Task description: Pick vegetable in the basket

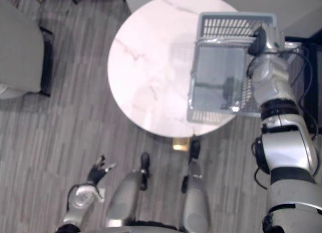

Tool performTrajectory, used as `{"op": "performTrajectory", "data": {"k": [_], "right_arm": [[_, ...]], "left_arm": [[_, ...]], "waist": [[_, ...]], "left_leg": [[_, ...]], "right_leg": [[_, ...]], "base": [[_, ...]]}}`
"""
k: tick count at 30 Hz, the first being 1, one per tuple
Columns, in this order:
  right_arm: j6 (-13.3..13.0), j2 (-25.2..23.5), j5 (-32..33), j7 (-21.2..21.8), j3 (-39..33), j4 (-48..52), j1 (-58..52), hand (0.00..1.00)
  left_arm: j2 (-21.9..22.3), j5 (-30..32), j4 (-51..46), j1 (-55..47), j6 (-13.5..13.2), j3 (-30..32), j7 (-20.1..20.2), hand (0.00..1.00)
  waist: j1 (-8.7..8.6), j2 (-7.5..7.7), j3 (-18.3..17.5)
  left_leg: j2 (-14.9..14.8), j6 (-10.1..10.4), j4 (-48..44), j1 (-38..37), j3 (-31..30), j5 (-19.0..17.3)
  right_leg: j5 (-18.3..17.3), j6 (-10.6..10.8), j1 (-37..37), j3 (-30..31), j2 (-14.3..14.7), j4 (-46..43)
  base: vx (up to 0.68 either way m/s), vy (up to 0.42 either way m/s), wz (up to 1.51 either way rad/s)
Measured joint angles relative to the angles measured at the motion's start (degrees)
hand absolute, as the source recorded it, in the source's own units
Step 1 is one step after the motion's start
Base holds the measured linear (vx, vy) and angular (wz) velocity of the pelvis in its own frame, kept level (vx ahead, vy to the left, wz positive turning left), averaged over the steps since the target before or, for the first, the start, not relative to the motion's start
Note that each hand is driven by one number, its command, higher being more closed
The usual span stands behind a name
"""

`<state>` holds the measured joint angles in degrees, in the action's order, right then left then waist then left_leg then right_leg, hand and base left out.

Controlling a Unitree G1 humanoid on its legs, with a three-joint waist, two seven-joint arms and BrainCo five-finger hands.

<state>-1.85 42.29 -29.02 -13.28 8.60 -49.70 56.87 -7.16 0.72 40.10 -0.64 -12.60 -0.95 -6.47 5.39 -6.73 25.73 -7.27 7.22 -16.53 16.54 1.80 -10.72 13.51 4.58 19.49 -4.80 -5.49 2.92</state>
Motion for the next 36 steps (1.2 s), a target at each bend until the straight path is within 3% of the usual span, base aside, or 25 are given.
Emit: {"op": "performTrajectory", "data": {"k": [3, 5, 6, 8, 9, 10, 11, 12, 14, 16, 17, 19, 20, 21, 22, 23, 24, 25, 26, 28, 30, 32, 33, 35, 36], "right_arm": [[0.6, -4.0, 1.3, 0.6, -6.7, 11.1, -13.8, 1.0], [0.9, -9.0, 3.2, 1.6, -9.9, 16.1, -21.8, 1.0], [1.1, -13.2, 4.8, 2.0, -12.1, 19.0, -26.9, 1.0], [1.2, -18.8, 6.0, 2.2, -15.1, 20.1, -32.6, 1.0], [1.6, -21.7, 6.8, 2.2, -15.9, 20.9, -35.8, 1.0], [2.3, -24.0, 6.8, 2.1, -16.9, 22.1, -39.0, 1.0], [2.7, -24.4, 6.6, 2.1, -17.3, 22.3, -39.8, 1.0], [3.2, -25.1, 6.5, 1.8, -17.8, 22.4, -42.2, 1.0], [3.2, -26.7, 6.5, 1.6, -17.7, 22.4, -43.9, 1.0], [3.1, -30.0, 6.0, 1.8, -17.0, 23.9, -45.8, 1.0], [2.7, -31.2, 5.9, 1.7, -17.0, 24.9, -47.9, 1.0], [2.6, -33.9, 6.0, 1.9, -16.7, 25.2, -51.7, 1.0], [2.6, -34.9, 6.5, 1.9, -15.2, 25.2, -52.9, 1.0], [2.6, -35.0, 6.5, 2.0, -14.3, 25.1, -53.7, 1.0], [2.6, -35.1, 6.5, 2.1, -12.7, 24.3, -55.3, 1.0], [2.5, -35.1, 6.5, 2.3, -11.9, 22.9, -56.6, 1.0], [2.4, -35.0, 6.6, 2.4, -11.5, 21.5, -56.6, 1.0], [2.3, -34.6, 6.8, 2.5, -10.9, 18.3, -56.4, 1.0], [2.3, -34.1, 7.3, 2.6, -11.1, 14.7, -56.4, 1.0], [2.5, -34.2, 9.4, 2.6, -13.0, 9.6, -56.7, 1.0], [2.5, -34.2, 10.1, 2.4, -17.1, 5.9, -57.6, 1.0], [2.6, -33.3, 11.5, 1.9, -20.8, 4.0, -59.6, 1.0], [2.6, -33.1, 11.8, 1.5, -23.1, 1.4, -60.3, 1.0], [2.5, -33.9, 13.5, 1.0, -27.2, -2.5, -61.1, 1.0], [2.3, -34.1, 14.5, 0.7, -29.2, -3.7, -61.6, 1.0]], "left_arm": [[-0.1, 0.0, -1.1, 0.8, 0.3, -0.9, 0.5, 0.0], [-1.3, 0.1, -1.4, 0.6, 0.4, -0.8, 0.9, 0.0], [-2.6, 0.4, -1.7, 0.5, 0.9, -0.6, 1.8, 0.0], [-3.1, 0.6, -1.7, 0.3, 1.5, 1.5, 3.0, 0.0], [-3.0, 0.7, -1.7, -0.8, 1.8, 2.6, 3.5, 0.0], [-3.8, 0.8, -2.1, -2.4, 2.1, 3.4, 4.0, 0.0], [-4.2, 1.0, -2.3, -2.9, 2.1, 3.7, 4.2, 0.0], [-4.2, 2.1, -2.3, -3.2, 2.3, 3.9, 4.8, 0.0], [-3.7, 2.5, -2.2, -4.5, 2.2, 4.0, 5.0, 0.0], [-3.3, 2.8, -1.3, -6.2, 2.4, 4.0, 5.2, 0.0], [-2.6, 2.9, -0.1, -6.0, 2.7, 4.0, 5.4, 0.0], [-1.3, 2.9, 1.7, -5.4, 2.7, 4.1, 5.5, 0.0], [-0.8, 2.9, 2.7, -5.4, 2.7, 4.0, 5.6, 0.0], [-0.5, 2.9, 3.2, -5.4, 2.7, 3.8, 5.6, 0.0], [0.2, 2.8, 3.6, -6.3, 2.7, 3.9, 5.5, 0.0], [0.9, 2.8, 3.5, -7.8, 2.7, 3.8, 5.5, 0.0], [1.2, 2.8, 3.5, -8.8, 2.7, 3.7, 5.4, 0.0], [1.6, 2.2, 3.3, -10.4, 2.7, 3.8, 5.1, 0.0], [1.1, 2.3, 3.7, -10.4, 2.8, 4.0, 4.3, 0.0], [0.4, 2.2, 3.9, -10.3, 2.7, 3.7, 3.8, 0.0], [0.6, 1.8, 4.0, -9.8, 2.8, 3.7, 3.1, 0.0], [1.5, 1.8, 4.0, -9.3, 2.8, 3.7, 2.8, 0.0], [2.2, 1.8, 4.8, -9.4, 2.8, 4.1, 2.6, 0.0], [2.2, 1.8, 6.0, -8.6, 3.1, 6.0, 2.6, 0.0], [1.8, 1.7, 7.2, -7.8, 3.1, 6.0, 2.5, 0.0]], "waist": [[-1.56, 1.9, 0.0], [-3.3, 4.51, -0.1], [-4.44, 6.36, -0.4], [-4.93, 7.37, -0.8], [-5.08, 8.31, -1.4], [-5.38, 10.13, -2.7], [-5.5, 10.06, -3.0], [-5.76, 8.93, -4.7], [-5.01, 8.73, -7.5], [-4.21, 9.4, -9.8], [-4.29, 8.29, -10.4], [-5.05, 6.28, -12.5], [-5.11, 6.02, -13.2], [-5.15, 6.0, -13.2], [-4.73, 6.05, -13.4], [-3.38, 6.07, -13.5], [-2.66, 6.01, -13.6], [-1.79, 5.58, -13.8], [-1.54, 5.24, -13.9], [-1.51, 5.41, -13.6], [-0.82, 5.91, -13.3], [-0.77, 4.3, -14.1], [-0.06, 4.35, -14.6], [-0.83, 6.77, -16.0], [-0.81, 8.39, -15.8]], "left_leg": [[-0.2, -0.3, 0.1, -5.1, 3.0, -1.2], [-0.5, -0.4, -0.9, -8.3, 6.6, -3.0], [-0.9, -0.6, -1.7, -9.9, 9.1, -4.2], [-3.6, -1.4, 1.6, -14.7, 16.1, -4.3], [-4.9, -0.6, 2.1, -18.2, 22.0, -4.2], [-3.9, -0.4, 1.3, -21.4, 26.9, -5.4], [-4.2, -0.4, 0.1, -22.3, 29.0, -6.4], [-5.9, -1.0, -0.9, -22.9, 32.9, -6.3], [-7.3, -2.0, 0.8, -24.5, 37.6, -5.4], [-6.5, 0.2, -1.6, -28.4, 44.2, -6.7], [-7.7, 0.4, -5.0, -28.5, 45.3, -6.6], [-12.5, 2.5, -13.6, -27.0, 44.4, -6.0], [-13.9, 2.6, -16.3, -27.2, 44.1, -6.2], [-14.8, 0.9, -19.1, -26.8, 43.1, -6.6], [-15.9, -5.0, -26.0, -24.9, 37.9, -7.7], [-14.1, -8.4, -31.6, -21.6, 28.9, -8.3], [-12.4, -8.0, -33.7, -20.0, 24.2, -8.4], [-9.5, -6.4, -36.6, -16.2, 17.2, -7.8], [-7.8, -4.7, -36.6, -12.1, 14.6, -6.8], [-6.5, -3.9, -34.9, -5.6, 15.3, -7.1], [-5.6, -3.8, -23.6, -3.0, 18.6, -6.7], [-4.5, -4.0, -7.8, -2.1, 20.1, -2.3], [-3.5, -5.8, -5.5, -2.8, 19.5, 2.5], [-0.4, -9.1, -4.9, -4.4, 19.5, 0.2], [1.8, -9.3, -3.1, -6.0, 19.9, -0.3]], "right_leg": [[0.0, -0.1, -2.9, 2.9, 0.5, -0.6], [-1.8, -0.9, -3.7, 5.5, 1.2, -2.3], [-4.3, -3.1, -3.9, 5.5, 1.7, -2.7], [-10.2, -10.4, -3.4, -5.2, 1.1, -5.7], [-12.2, -11.5, -1.9, -14.0, -2.0, -16.5], [-17.2, -12.9, -2.8, -22.3, -5.6, -22.8], [-17.5, -12.8, -2.9, -23.3, -5.6, -23.1], [-20.3, -20.8, -3.3, -28.6, -4.4, -21.8], [-25.1, -17.5, -3.6, -37.7, -7.3, -24.2], [-24.5, -16.1, -3.6, -43.4, -10.8, -29.8], [-24.8, -15.2, -3.5, -41.9, -8.9, -28.8], [-22.9, -12.7, -4.1, -34.8, -2.0, -22.5], [-22.7, -12.7, -4.9, -30.6, 0.4, -21.0], [-22.7, -12.6, -5.8, -28.6, 1.6, -20.4], [-22.7, -12.7, -8.1, -24.7, 3.8, -19.2], [-22.8, -12.8, -10.1, -19.6, 5.8, -18.5], [-22.9, -12.7, -11.0, -16.9, 6.7, -18.1], [-23.0, -12.4, -12.7, -13.0, 8.2, -17.1], [-23.0, -12.4, -14.7, -10.8, 8.8, -15.4], [-22.5, -11.6, -17.9, -8.9, 8.4, -12.2], [-21.4, -9.6, -20.7, -7.5, 7.4, -9.8], [-21.7, -7.5, -23.0, -6.4, 7.8, -7.7], [-22.8, -6.1, -23.8, -4.7, 7.7, -8.1], [-27.0, -3.5, -23.4, -3.8, 4.2, -13.5], [-28.2, -0.9, -20.5, -4.7, 2.0, -21.9]], "base": [[-0.01, 0.045, -0.54], [-0.02, 0.03, -0.92], [-0.05, 0.015, -1.26], [-0.04, 0.026, -1.96], [0.06, 0.006, -2.47], [0.1, -0.004, -2.2], [0.13, 0.021, -2.21], [0.11, 0.011, -1.81], [0.13, -0.074, -2.14], [0.25, -0.175, -2.65], [0.26, -0.165, -2.08], [0.25, -0.104, -1.84], [0.25, -0.062, -1.87], [0.31, -0.08, -1.81], [0.3, -0.081, -1.92], [0.24, -0.068, -2.15], [0.22, 0.025, -2.4], [0.23, 0.093, -2.21], [0.27, 0.124, -1.91], [0.25, 0.165, -1.31], [0.25, 0.202, -1.08], [0.26, 0.217, -0.62], [0.39, 0.285, -0.56], [0.53, 0.307, -0.29], [0.49, 0.231, 0.12]]}}
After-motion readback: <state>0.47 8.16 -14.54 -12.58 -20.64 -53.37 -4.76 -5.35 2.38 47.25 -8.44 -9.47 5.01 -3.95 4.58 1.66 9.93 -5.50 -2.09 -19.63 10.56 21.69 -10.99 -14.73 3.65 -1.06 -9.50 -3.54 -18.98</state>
